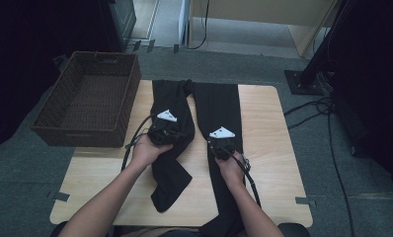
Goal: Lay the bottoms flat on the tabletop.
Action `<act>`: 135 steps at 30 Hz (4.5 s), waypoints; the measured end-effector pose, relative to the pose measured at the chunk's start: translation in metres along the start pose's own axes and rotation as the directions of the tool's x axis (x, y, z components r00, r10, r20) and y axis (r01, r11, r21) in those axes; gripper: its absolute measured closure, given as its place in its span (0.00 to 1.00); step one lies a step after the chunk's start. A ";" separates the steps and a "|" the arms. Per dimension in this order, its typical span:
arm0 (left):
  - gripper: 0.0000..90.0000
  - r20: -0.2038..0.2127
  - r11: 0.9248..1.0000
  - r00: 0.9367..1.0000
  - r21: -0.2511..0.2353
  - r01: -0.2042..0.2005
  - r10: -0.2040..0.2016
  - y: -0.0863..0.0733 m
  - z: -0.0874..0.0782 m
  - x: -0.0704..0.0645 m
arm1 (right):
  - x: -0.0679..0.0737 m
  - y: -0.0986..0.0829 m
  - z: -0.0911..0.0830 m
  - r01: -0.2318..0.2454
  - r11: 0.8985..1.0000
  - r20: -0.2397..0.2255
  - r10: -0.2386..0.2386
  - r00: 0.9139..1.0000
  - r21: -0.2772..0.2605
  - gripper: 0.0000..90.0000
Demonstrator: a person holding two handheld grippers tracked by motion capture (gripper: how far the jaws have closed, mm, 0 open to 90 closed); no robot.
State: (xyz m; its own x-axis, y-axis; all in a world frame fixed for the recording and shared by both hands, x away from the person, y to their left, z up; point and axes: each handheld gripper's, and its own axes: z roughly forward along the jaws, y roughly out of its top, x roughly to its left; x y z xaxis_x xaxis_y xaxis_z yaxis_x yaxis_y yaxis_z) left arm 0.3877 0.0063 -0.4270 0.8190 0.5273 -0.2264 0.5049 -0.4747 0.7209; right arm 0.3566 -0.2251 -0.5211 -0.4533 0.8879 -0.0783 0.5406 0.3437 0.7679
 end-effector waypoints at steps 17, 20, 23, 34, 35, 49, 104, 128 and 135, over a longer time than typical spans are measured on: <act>0.77 -0.083 0.996 0.994 -0.057 0.061 -0.066 0.019 -0.019 0.023 | 0.001 -0.001 -0.001 0.005 1.000 0.004 -0.005 1.000 0.000 0.96; 0.77 -0.077 0.997 0.994 -0.020 0.074 -0.076 0.008 -0.017 0.023 | 0.001 -0.001 -0.001 0.003 1.000 0.003 -0.003 1.000 0.001 0.96; 0.76 -0.081 0.997 0.994 0.030 0.076 -0.073 -0.012 -0.012 0.012 | 0.002 -0.001 -0.001 0.008 1.000 0.006 -0.008 1.000 -0.001 0.96; 0.72 0.007 0.993 1.000 0.120 0.021 -0.022 -0.048 0.028 -0.031 | 0.002 -0.001 -0.001 0.013 1.000 0.013 -0.013 1.000 -0.002 0.96; 0.71 0.020 0.992 1.000 0.122 0.004 -0.007 -0.050 0.033 -0.035 | 0.002 -0.001 -0.001 0.015 1.000 0.013 -0.015 1.000 -0.001 0.96; 0.72 -0.097 0.995 0.992 0.059 -0.076 0.082 -0.080 0.056 -0.047 | 0.002 -0.001 -0.001 0.016 1.000 0.014 -0.016 1.000 0.000 0.96; 0.75 -0.139 0.990 0.980 -0.016 0.143 -0.144 -0.090 -0.009 0.021 | 0.004 -0.001 -0.001 0.033 0.999 0.026 -0.033 0.999 -0.002 0.96; 0.72 -0.092 0.983 0.980 0.031 0.180 -0.177 -0.133 -0.013 -0.024 | -0.002 0.002 0.001 -0.032 0.999 -0.032 0.032 0.999 0.003 0.97; 0.67 -0.121 0.991 0.984 0.002 0.131 -0.130 -0.128 -0.025 -0.038 | 0.000 0.005 0.002 -0.043 0.999 -0.068 0.045 0.997 0.020 0.97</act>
State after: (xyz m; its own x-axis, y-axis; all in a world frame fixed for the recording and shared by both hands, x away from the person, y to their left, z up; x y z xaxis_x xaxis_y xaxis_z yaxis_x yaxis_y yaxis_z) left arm 0.2853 0.0644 -0.4947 0.7070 0.6662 -0.2373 0.6086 -0.4023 0.6839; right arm 0.3606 -0.2229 -0.5186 -0.4759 0.8795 -0.0005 0.5740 0.3111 0.7574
